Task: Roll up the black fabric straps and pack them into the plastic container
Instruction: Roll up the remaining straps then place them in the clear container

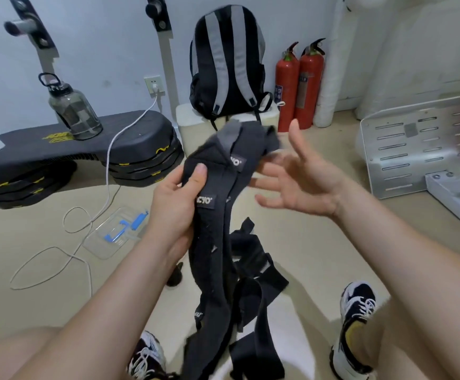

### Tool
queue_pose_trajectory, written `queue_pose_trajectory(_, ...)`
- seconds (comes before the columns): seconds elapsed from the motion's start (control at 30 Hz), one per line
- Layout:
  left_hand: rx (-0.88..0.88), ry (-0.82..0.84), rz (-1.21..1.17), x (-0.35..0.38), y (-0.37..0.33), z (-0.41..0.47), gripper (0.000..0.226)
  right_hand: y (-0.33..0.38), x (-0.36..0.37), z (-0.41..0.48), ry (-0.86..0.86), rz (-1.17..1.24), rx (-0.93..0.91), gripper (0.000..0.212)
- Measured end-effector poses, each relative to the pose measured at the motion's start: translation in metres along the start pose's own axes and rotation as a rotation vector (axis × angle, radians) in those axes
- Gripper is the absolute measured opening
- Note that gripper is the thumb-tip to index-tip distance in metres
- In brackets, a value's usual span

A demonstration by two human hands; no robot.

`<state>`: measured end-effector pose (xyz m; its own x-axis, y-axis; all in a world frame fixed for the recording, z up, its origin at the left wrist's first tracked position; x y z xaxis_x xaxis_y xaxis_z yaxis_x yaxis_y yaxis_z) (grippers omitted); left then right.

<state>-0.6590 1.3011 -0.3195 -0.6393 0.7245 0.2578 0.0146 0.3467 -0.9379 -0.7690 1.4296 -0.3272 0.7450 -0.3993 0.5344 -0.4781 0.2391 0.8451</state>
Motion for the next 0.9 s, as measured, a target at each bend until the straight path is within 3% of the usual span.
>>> queue_pose_trajectory(0.07,-0.003,-0.051,-0.075,-0.005,-0.001,-0.001,0.021,-0.028,0.01,-0.002,0.05,-0.097,0.107,0.083)
queue_pose_trajectory(0.17,-0.015,-0.104,-0.141,-0.012,0.0,-0.002,0.024,-0.059,0.028,-0.008,0.098,-0.194,0.203,0.06)
queue_pose_trajectory(0.33,0.019,-0.122,-0.144,-0.013,0.0,-0.004,0.024,-0.052,0.035,-0.004,-0.055,-0.268,0.062,0.036)
queue_pose_trajectory(0.5,0.014,-0.115,-0.117,-0.01,0.005,-0.002,0.022,-0.046,0.039,-0.002,-0.096,-0.2,0.018,0.036)
queue_pose_trajectory(0.63,0.003,-0.104,-0.041,-0.004,0.01,-0.001,0.021,-0.032,0.022,-0.004,-0.326,-0.368,-0.134,0.03)
queue_pose_trajectory(0.73,0.207,-0.318,0.198,-0.028,-0.019,0.001,0.029,-0.013,-0.027,-0.011,-0.68,-0.474,-0.202,0.023)
queue_pose_trajectory(0.8,0.274,-0.393,0.141,-0.054,-0.046,0.003,0.03,0.004,-0.061,-0.021,-0.888,-0.44,-0.241,0.018)
queue_pose_trajectory(0.9,0.159,-0.033,-0.069,-0.039,-0.063,-0.003,0.037,0.016,-0.073,-0.023,-0.862,-0.463,-0.243,0.018)
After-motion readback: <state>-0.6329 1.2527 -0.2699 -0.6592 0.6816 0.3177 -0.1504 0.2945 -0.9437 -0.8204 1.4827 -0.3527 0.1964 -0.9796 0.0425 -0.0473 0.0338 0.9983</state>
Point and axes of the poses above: each hand's wrist, its own z-axis towards the middle knuckle, its own x-axis out of the palm, y = z × x, the point moved 9 cm from there along z, towards the middle knuckle, and after that the axes turned 12 degrees about -x, right-handed, at the moved point
